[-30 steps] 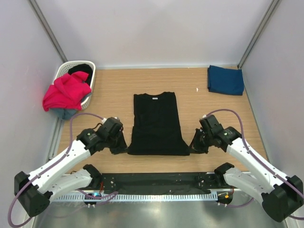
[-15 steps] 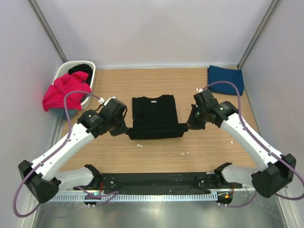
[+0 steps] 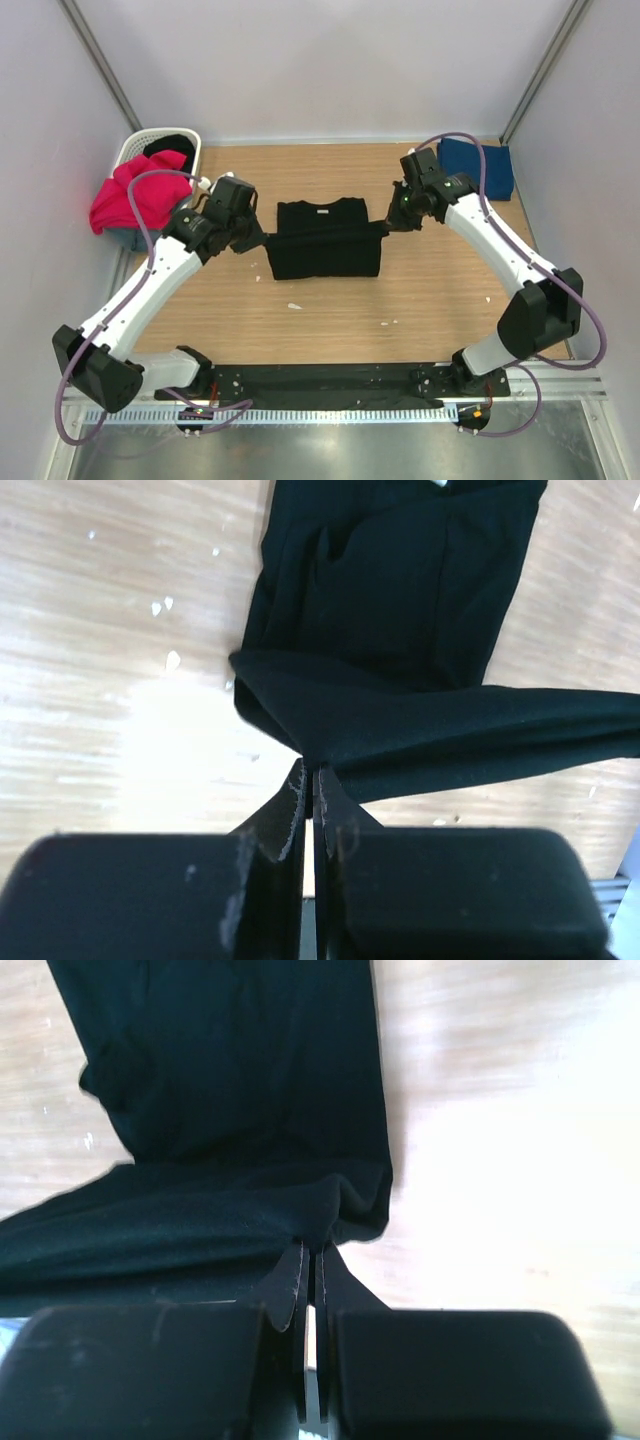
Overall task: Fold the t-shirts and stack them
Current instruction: Fold the tshirt
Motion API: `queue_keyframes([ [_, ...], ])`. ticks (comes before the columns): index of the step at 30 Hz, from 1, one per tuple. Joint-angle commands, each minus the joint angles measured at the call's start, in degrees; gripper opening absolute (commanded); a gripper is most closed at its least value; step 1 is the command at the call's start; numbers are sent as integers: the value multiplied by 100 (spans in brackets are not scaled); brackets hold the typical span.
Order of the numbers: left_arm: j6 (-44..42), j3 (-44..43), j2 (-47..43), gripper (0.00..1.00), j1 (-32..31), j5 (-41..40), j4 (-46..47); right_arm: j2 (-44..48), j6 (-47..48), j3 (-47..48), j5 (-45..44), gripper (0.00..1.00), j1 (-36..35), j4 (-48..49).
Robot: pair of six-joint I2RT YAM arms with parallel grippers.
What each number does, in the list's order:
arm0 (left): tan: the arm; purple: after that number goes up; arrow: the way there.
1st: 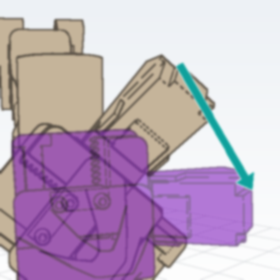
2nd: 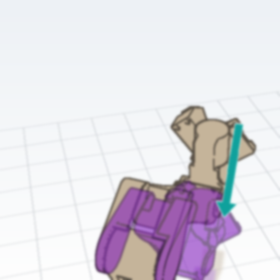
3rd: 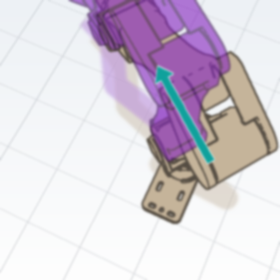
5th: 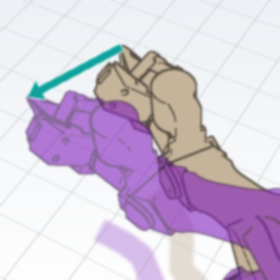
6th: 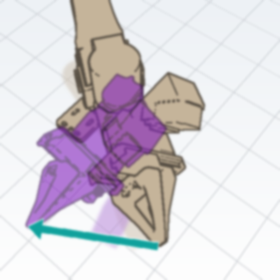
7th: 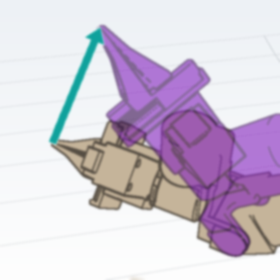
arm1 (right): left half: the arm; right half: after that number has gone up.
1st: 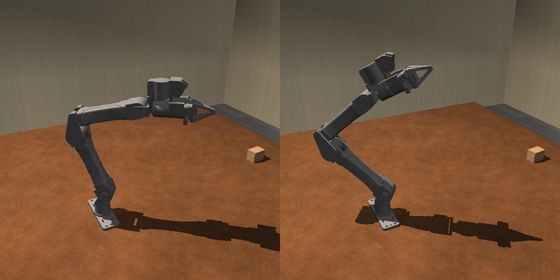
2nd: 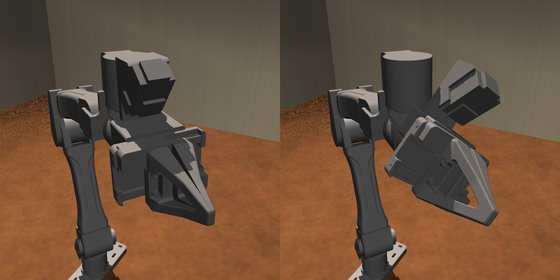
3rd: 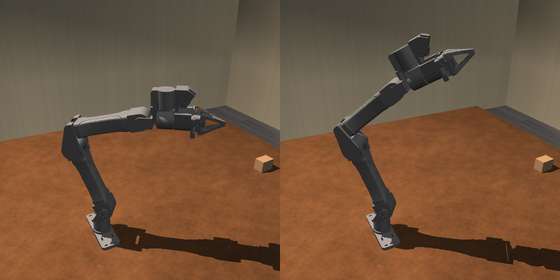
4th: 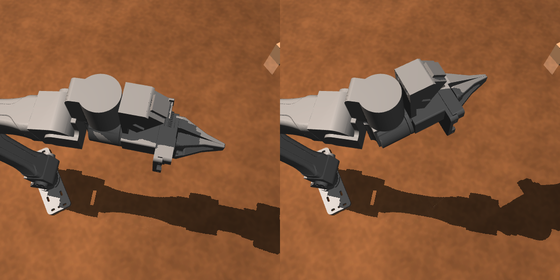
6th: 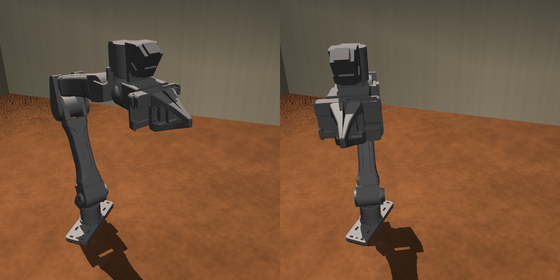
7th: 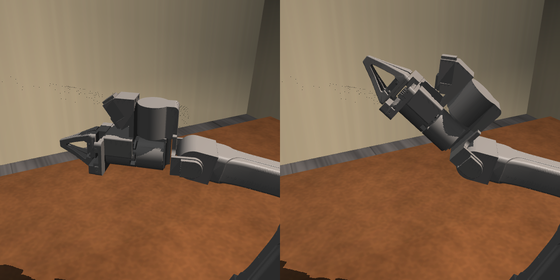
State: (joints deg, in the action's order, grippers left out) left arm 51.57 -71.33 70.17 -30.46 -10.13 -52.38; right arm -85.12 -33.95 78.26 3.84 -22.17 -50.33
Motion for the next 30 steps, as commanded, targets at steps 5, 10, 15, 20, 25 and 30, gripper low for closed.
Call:
queue_keyframes([
  [5, -595, -171, 391, 0, 488, -438, 395, -627, 434, 488, -595, 1, 556, 488],
  [10, -578, -100, 734, 0, 690, -261, 781, -1094, 557, 831, -472, 1, 706, 646],
  [15, -710, -170, 945, 0, 901, -331, 1045, -1480, 521, 1007, -234, 1, 750, 998],
  [20, -938, -495, 1349, 0, 1094, -350, 1116, -2034, 548, 1436, -217, 1, 793, 1148],
  [25, -1175, -742, 1797, 0, 1296, -270, 1203, -2736, 609, 2043, -190, 1, 855, 1104],
  [30, -1237, -899, 2403, 0, 1516, -86, 1677, -3291, 601, 2597, -102, 1, 908, 1086],
])
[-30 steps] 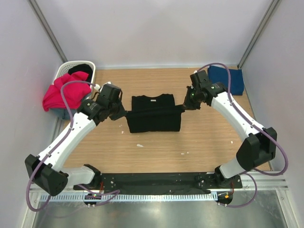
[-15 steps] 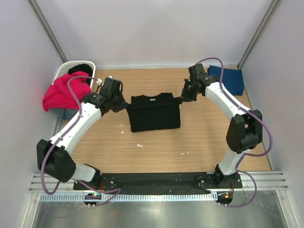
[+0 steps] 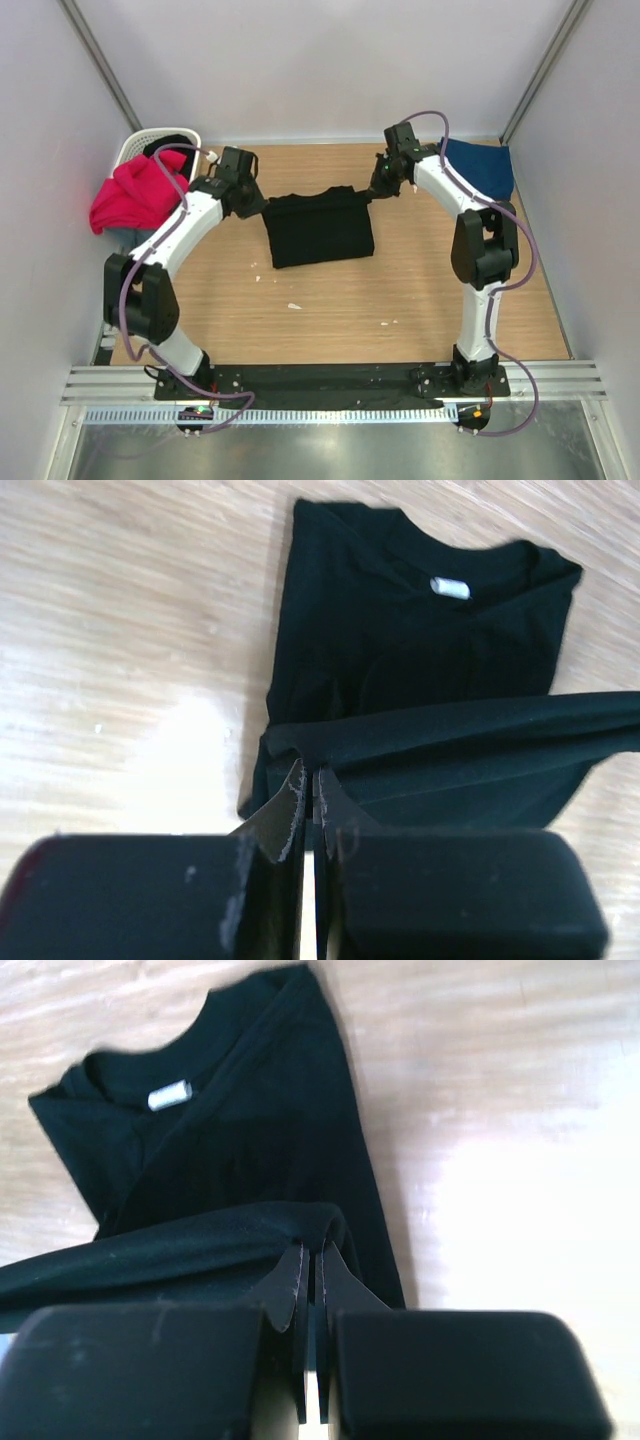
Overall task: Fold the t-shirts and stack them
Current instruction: Fold the tshirt
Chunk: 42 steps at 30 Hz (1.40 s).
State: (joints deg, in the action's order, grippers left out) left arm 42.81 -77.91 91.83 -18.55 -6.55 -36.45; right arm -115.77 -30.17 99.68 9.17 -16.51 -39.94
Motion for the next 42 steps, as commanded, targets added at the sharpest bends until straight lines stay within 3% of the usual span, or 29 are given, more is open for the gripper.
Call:
queue_keyframes([
  [1, -404, -286, 334, 0, 351, -418, 155, -314, 214, 552, -644, 1, 342, 74],
  [6, -554, -874, 1081, 0, 457, -470, 348, -1104, 266, 1544, -566, 1, 421, -31],
  [7, -572, -1084, 1326, 0, 492, -470, 366, -1237, 292, 1850, -513, 6, 430, -66],
  [8, -676, -1164, 1433, 0, 518, -401, 419, -1342, 301, 1958, -504, 20, 430, -40],
  [9, -816, -1270, 1573, 10, 562, -330, 593, -1439, 310, 2072, -504, 39, 456, -31],
  [10, -887, -1540, 1714, 19, 597, -295, 595, -1597, 310, 2160, -495, 50, 465, 56],
  [11, -949, -1708, 1976, 53, 624, -225, 612, -1659, 310, 2309, -486, 59, 482, 126],
  [12, -1141, -1858, 2092, 64, 685, -233, 665, -1729, 328, 2441, -417, 64, 535, 162],
  [14, -1213, -2418, 2329, 75, 764, -190, 613, -1835, 276, 2942, -67, 78, 588, 267],
  [17, -1336, -2983, 2253, 81, 853, 99, 244, -1582, 380, 3286, 321, 80, 623, 364],
  [21, -1109, -2293, 1473, 83, 783, 984, 541, -704, 319, 2156, 665, 82, 588, 1117],
  [22, -1056, -2064, 1347, 84, 739, 1093, 673, -545, 302, 1465, 691, 81, 536, 1303],
  [25, -723, -1291, 1022, 84, 581, 1173, 762, -254, 424, 635, 665, 81, 395, 1595],
  [33, -484, -58, 774, 81, 510, 857, 1333, -631, 1136, 404, 840, 77, 122, 1586],
  [37, -598, -181, 1222, 73, 554, 839, 1368, -675, 1330, 184, 498, 77, 8, 1639],
  [40, -694, -199, 1539, 58, 580, 822, 1683, -710, 1313, -18, 568, 71, -1, 1709],
  [42, -756, -216, 1732, 52, 606, 848, 2009, -728, 1155, -115, 656, 64, -19, 1735],
])
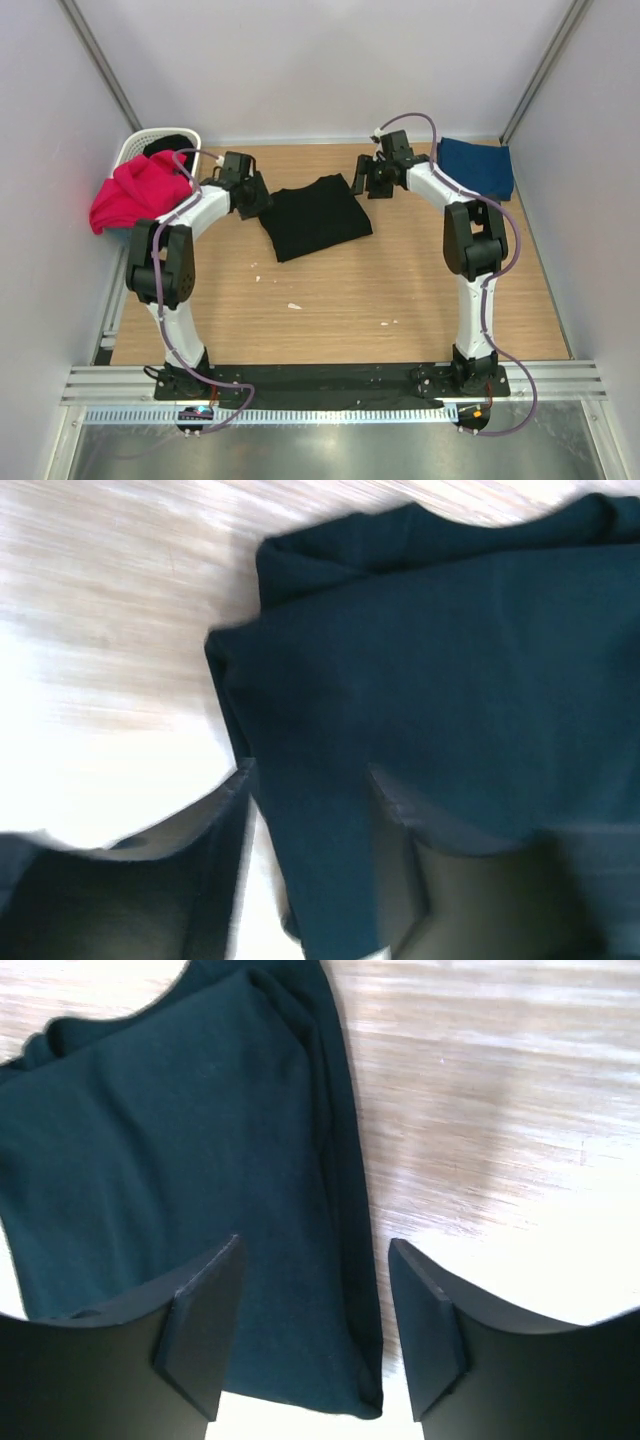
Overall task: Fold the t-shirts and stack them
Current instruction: Fold the tshirt
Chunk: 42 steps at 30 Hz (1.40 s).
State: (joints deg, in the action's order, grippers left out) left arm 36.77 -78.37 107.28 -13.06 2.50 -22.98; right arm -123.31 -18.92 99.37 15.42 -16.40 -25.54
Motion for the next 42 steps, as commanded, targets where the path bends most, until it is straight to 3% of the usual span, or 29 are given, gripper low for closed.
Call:
queue_keyframes([
  [1, -162, -231, 257, 45, 58, -57, 690, 26, -41, -207, 75, 63, -47, 313],
  [7, -276, -723, 934, 34, 119, -206, 804, 193, -209, -891, -92, 53, -170, 427],
  [13, -408, -1232, 1557, 20, 198, -31, 962, 746, -743, -1971, -13, 23, -205, 848],
  [18, -820, -1637, 1848, 17, 234, 215, 1015, 1212, -1122, -2790, -30, 19, -477, 1165],
  [22, -1119, -2015, 1998, 21, 242, 487, 945, 1799, -1386, -3125, -205, 19, -662, 1139],
  [24, -1259, -2252, 1972, 26, 242, 672, 761, 2038, -1518, -3048, -538, 26, -654, 939],
  [25, -1304, -2323, 1920, 33, 234, 699, 630, 2195, -1492, -2925, -697, 30, -654, 806],
  [26, -1348, -2384, 1771, 40, 242, 708, 576, 2240, -1379, -2802, -1003, 43, -645, 692],
  [27, -1444, -2420, 1665, 47, 242, 725, 523, 2276, -1326, -2496, -1128, 50, -636, 464],
  [28, -1489, -2437, 1568, 61, 234, 717, 410, 2285, -1282, -2319, -1225, 62, -592, 366],
  [29, -1532, -2472, 1472, 64, 234, 699, 330, 2215, -1246, -2126, -1374, 66, -557, 139],
  [32, -1629, -2578, 1050, 66, 234, 453, -65, 1786, -1141, -1273, -1393, 67, -338, -257],
  [34, -1595, -2508, 751, 65, 242, 409, -328, 1600, -1097, -780, -1305, 57, -232, -311],
  [38, -1393, -1929, 171, 48, 199, 549, -391, 1283, -1000, -480, -700, 36, -214, 196],
  [39, -1288, -1754, 48, 31, 172, 558, -391, 1213, -1017, -550, -542, 30, -223, 399],
  [40, -1191, -1421, -179, 24, 146, 602, -356, 1169, -1139, -594, -253, 21, -223, 575],
  [42, -840, -1007, -409, 8, 93, 602, -260, 1046, -1237, -665, -127, 16, -232, 910],
])
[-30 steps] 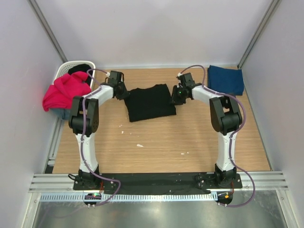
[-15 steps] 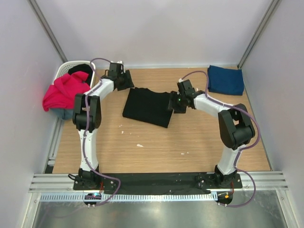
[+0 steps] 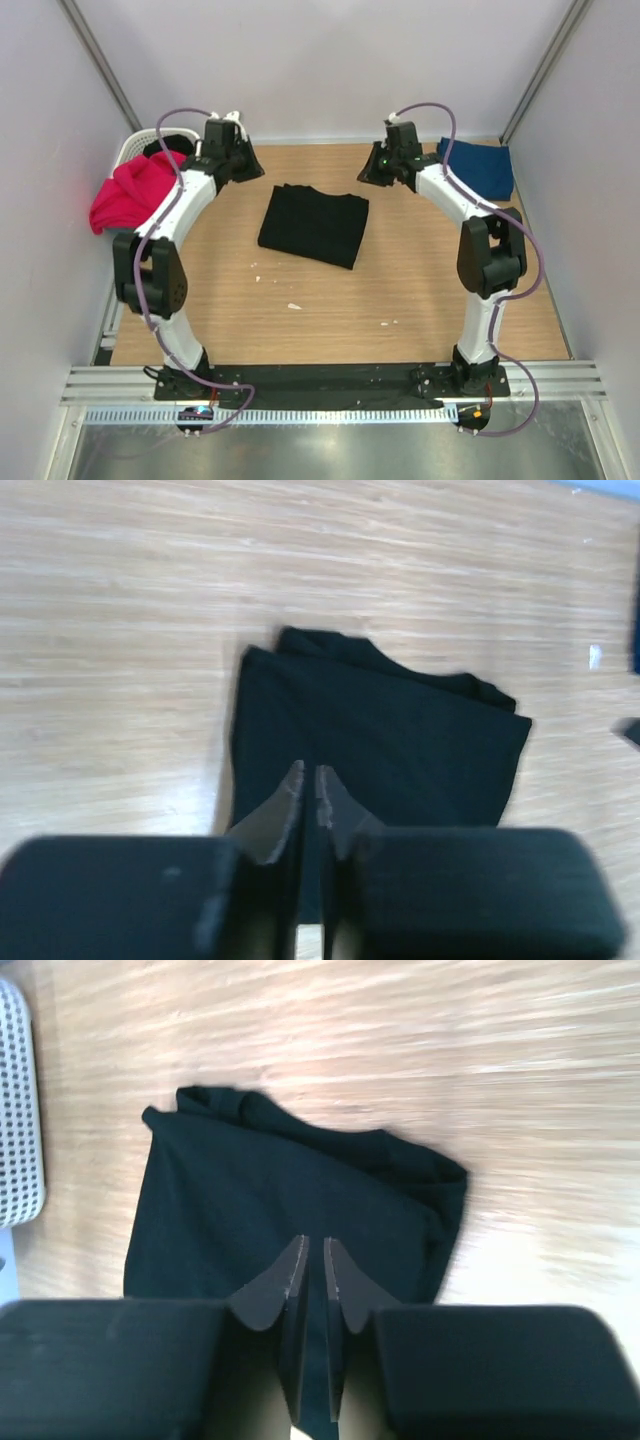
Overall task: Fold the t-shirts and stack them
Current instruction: Fold the tshirt
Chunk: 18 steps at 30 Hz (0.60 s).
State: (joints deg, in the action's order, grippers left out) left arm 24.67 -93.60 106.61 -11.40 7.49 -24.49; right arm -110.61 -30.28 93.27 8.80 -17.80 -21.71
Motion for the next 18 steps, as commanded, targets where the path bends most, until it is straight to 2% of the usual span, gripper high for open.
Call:
queue_keyframes([
  [1, 459, 962, -542, 5, -82, 130, 31, -381, -153, -55, 570, 14, -92, 563],
  [3, 749, 1369, -685, 1, -117, 113, 250, -540, -162, -72, 571, 13, -92, 598],
  [8, 1215, 2406, -774, 0, -205, 358, 691, -831, -75, -257, 124, 12, -92, 564],
  [13, 1321, 2750, -501, 0, -337, 315, 920, -875, -13, -494, -501, 10, -22, 572],
  [18, 1322, 2847, -229, 0, -354, -97, 692, -1024, -30, -661, -791, 8, 119, 528],
])
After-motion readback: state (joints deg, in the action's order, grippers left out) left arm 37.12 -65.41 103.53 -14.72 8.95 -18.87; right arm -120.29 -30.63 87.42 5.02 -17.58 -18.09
